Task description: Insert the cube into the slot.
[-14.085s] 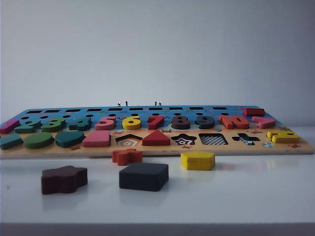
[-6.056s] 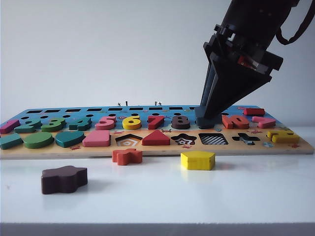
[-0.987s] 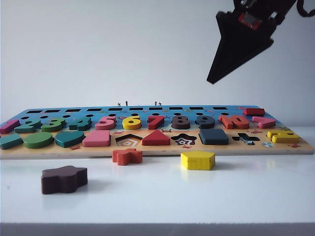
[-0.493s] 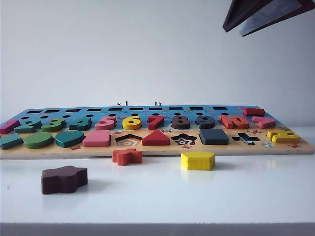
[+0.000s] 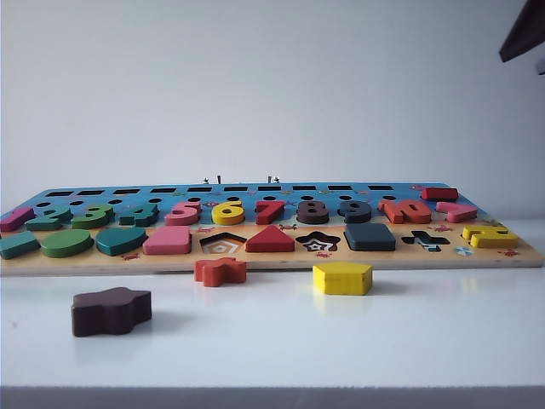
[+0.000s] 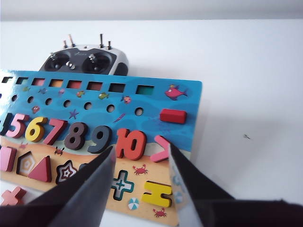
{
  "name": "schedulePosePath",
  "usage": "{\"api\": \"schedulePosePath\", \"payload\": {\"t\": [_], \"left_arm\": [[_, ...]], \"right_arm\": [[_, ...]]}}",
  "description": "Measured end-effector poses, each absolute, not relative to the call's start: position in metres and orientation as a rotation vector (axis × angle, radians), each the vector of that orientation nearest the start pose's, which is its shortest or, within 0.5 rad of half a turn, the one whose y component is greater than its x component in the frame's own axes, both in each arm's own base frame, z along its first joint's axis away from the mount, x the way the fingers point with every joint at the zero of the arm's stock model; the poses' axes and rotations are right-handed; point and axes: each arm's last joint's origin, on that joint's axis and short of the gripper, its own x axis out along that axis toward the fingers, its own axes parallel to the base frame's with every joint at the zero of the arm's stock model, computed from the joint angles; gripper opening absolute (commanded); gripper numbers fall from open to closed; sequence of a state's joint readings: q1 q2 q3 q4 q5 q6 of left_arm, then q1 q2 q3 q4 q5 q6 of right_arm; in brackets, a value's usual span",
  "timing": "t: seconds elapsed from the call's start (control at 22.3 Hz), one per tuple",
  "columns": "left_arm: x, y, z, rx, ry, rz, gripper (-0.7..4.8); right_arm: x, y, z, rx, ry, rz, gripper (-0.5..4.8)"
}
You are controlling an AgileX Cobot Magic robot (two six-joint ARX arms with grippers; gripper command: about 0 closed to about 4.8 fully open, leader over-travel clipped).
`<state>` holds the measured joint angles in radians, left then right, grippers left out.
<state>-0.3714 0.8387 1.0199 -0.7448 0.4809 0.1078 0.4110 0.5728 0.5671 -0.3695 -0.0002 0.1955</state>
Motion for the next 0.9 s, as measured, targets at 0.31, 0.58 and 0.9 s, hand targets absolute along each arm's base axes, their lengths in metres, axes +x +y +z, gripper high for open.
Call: {"api": "schedulePosePath", "payload": {"t": [0.31, 0.58, 0.9], "left_arm": [[0.142, -0.059, 0.333, 0.060, 0.507, -0.774, 0.17], [0.140, -0.052, 0.317, 0.072, 0.466, -0.695, 0.17], [0.132, -0.048, 0.304, 0.085, 0.376, -0.653, 0.17]], "right_arm": [[0.094, 0.025, 0.252, 0.233, 0.268, 0.226, 2.11], [0.079, 0.017, 0.229, 0.246, 0.223, 0.184, 2.11], [0.074, 0.015, 0.201, 0.249, 0.214, 0.171, 2.11]]}}
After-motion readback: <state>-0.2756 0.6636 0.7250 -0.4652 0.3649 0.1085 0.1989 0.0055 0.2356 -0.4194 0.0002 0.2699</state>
